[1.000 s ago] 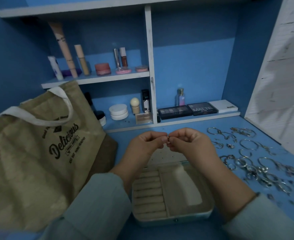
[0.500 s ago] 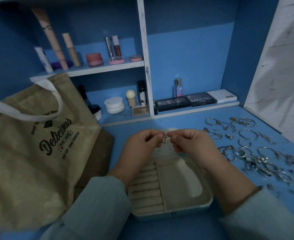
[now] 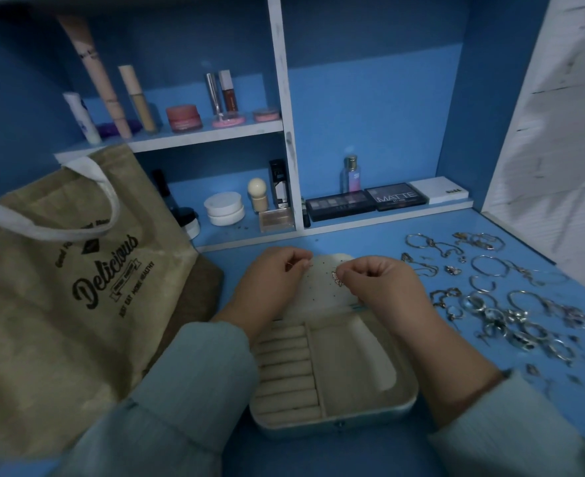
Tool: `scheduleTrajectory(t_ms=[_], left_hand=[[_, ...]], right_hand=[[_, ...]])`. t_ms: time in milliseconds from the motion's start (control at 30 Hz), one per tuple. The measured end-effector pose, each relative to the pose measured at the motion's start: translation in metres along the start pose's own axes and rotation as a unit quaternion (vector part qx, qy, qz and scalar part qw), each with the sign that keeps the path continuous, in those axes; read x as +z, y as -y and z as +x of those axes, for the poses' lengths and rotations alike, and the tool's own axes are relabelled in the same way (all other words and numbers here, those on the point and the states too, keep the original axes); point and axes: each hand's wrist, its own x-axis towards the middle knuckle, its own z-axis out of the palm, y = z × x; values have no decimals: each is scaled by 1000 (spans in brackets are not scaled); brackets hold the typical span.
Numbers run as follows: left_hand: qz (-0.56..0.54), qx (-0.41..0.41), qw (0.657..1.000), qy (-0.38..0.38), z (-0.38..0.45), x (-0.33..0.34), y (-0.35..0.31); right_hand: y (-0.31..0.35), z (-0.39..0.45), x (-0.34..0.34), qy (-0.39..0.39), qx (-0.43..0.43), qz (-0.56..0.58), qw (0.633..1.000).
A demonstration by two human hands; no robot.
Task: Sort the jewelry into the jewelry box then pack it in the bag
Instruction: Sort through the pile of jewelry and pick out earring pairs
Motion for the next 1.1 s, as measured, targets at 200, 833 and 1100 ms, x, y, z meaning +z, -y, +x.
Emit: scheduleTrajectory(t_ms=[200, 833, 1100], left_hand=[[257, -10, 966, 12, 21, 5, 13], [149, -57, 976, 150, 52, -22, -9], [177, -40, 971, 158, 56, -18, -11]], right_hand=[[-4, 1, 1, -13, -13, -17, 1000], [-7, 4, 1, -29, -10, -17, 999], [-8, 4, 0, -27, -20, -20, 999]])
